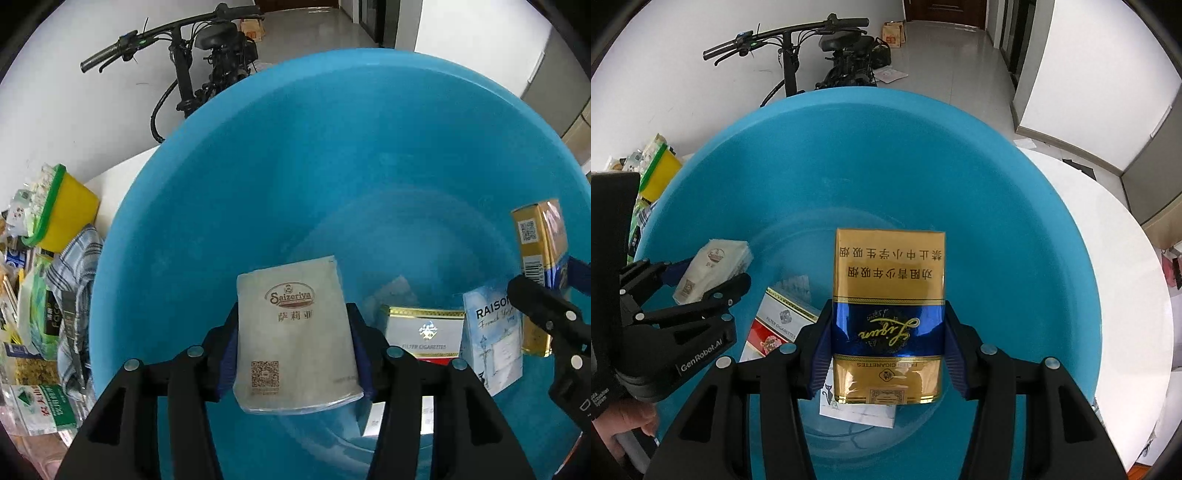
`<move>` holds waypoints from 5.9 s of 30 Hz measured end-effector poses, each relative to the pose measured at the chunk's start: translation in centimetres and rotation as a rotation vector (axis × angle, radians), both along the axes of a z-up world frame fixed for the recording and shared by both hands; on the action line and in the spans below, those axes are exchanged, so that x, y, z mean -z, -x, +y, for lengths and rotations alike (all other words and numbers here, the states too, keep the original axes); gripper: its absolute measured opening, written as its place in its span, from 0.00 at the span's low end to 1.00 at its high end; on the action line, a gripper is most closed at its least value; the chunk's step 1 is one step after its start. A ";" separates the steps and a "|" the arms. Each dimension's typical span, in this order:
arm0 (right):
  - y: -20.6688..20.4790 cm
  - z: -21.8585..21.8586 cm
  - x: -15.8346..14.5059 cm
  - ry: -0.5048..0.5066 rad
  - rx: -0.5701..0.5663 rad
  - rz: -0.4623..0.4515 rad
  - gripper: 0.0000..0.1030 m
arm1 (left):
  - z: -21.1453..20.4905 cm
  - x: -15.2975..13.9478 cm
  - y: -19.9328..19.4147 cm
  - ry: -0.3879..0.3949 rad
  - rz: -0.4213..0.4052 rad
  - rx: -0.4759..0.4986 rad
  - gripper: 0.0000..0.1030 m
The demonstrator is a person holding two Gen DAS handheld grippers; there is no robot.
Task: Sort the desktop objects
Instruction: 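Open the left gripper dropping the Saizeriya pack while the right gripper lowers the gold-blue pack into the basin, then open the right gripper releasing the gold-blue pack into the basin, then raise both open grippers away from the basin and back over the table, then lower the left gripper onto the white TINACONE bottle and grasp it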
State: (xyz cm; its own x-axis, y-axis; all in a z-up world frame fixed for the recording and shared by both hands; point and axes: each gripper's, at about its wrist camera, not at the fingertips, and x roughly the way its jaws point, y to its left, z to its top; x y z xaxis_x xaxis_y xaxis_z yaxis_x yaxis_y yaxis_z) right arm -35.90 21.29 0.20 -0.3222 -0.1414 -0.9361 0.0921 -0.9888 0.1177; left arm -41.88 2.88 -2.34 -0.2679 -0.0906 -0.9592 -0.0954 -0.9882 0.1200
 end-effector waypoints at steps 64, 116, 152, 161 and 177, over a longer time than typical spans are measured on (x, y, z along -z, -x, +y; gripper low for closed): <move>-5.1 -1.1 -8.9 -0.038 0.101 0.513 0.97 | -3.1 -8.1 -7.1 -0.151 0.562 -0.032 0.85; -25.9 0.4 -19.3 0.020 0.029 0.979 0.99 | -4.4 -19.8 -28.9 -0.247 1.019 0.057 1.00; -35.7 2.1 -6.3 0.027 0.078 0.665 0.99 | -4.1 -6.9 -38.5 -0.219 0.756 0.099 1.00; -38.3 1.8 -3.9 0.006 0.059 0.582 0.99 | -4.3 -5.6 -40.3 -0.252 0.714 0.076 1.00; -38.2 2.2 -2.2 0.021 0.071 0.551 0.99 | -4.8 -3.3 -40.7 -0.233 0.658 0.055 1.00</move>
State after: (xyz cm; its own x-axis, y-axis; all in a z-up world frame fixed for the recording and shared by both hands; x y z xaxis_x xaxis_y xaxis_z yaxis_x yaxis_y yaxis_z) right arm 2.34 23.54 2.43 -0.7728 -0.1183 -0.6235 0.0788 -0.9928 0.0906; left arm -1.23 -1.95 0.97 -0.7983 0.1275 -0.5886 -0.1257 -0.9911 -0.0442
